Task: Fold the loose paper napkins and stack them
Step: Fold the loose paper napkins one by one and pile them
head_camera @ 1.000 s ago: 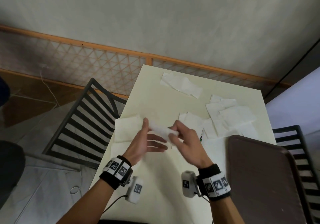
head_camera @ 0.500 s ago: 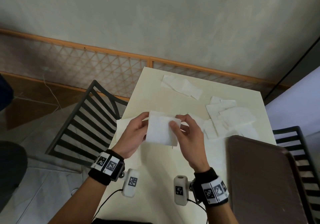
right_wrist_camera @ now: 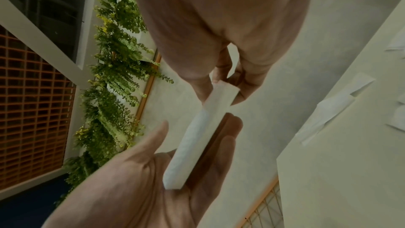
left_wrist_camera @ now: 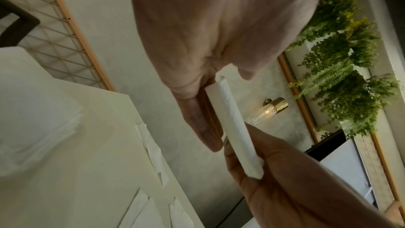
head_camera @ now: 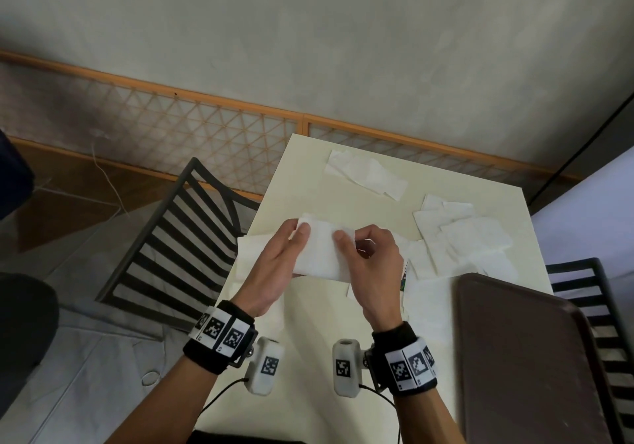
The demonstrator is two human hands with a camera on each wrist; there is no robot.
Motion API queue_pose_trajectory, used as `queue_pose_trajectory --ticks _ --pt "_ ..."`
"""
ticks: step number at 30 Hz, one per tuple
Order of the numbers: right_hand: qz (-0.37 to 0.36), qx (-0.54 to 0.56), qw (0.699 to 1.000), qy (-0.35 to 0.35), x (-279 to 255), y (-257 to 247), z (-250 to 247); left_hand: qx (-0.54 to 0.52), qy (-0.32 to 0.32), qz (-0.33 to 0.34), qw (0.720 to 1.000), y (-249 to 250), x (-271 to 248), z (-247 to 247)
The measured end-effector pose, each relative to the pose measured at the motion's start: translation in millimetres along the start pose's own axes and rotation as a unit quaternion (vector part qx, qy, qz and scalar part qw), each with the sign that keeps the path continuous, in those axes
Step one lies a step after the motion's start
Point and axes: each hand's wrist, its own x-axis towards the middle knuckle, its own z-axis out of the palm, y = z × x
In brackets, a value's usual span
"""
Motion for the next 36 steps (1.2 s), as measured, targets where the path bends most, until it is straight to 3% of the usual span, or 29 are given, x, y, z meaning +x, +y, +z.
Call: queue_pose_trajectory --ticks 6,9,13,15,20,23,26,28,32,34,36 --pt "0.004 0.018 0.999 0.028 -1 5 12 0.091 0.009 0.104 0.990 -11 -3 2" --pt "0.031 0.069 0.997 -0.011 -10 6 18 0.085 0.027 0.147 0.985 -15 -4 3" --pt "0.073 0.134 0.984 -0.092 -23 11 25 0.187 0.091 0.171 0.963 -29 2 -10" --pt "0.079 0.131 0.983 -0.099 -22 20 30 0.205 0.109 0.190 0.954 -38 5 -21" --pt "0.046 0.120 0.986 -0.108 -8 34 54 0.149 0.073 0.136 0.977 -46 7 -45" --pt "0.006 0.069 0.989 -0.132 9 37 77 0.146 0.116 0.119 0.975 -50 18 -66" --pt "-0.014 0.009 0.986 -0.166 24 53 106 0.183 0.183 0.095 0.961 -62 31 -89" --pt "-0.001 -0.030 0.981 -0.193 31 69 123 0.214 0.225 0.032 0.950 -75 38 -102" --pt "0.031 -0.099 0.963 -0.247 36 98 142 0.310 0.237 -0.062 0.919 -100 47 -118" --pt "0.031 -0.125 0.958 -0.256 36 104 145 0.380 0.235 -0.057 0.893 -106 48 -118" --pt "0.035 -0.133 0.957 -0.254 37 106 146 0.457 0.232 -0.010 0.859 -108 50 -111"
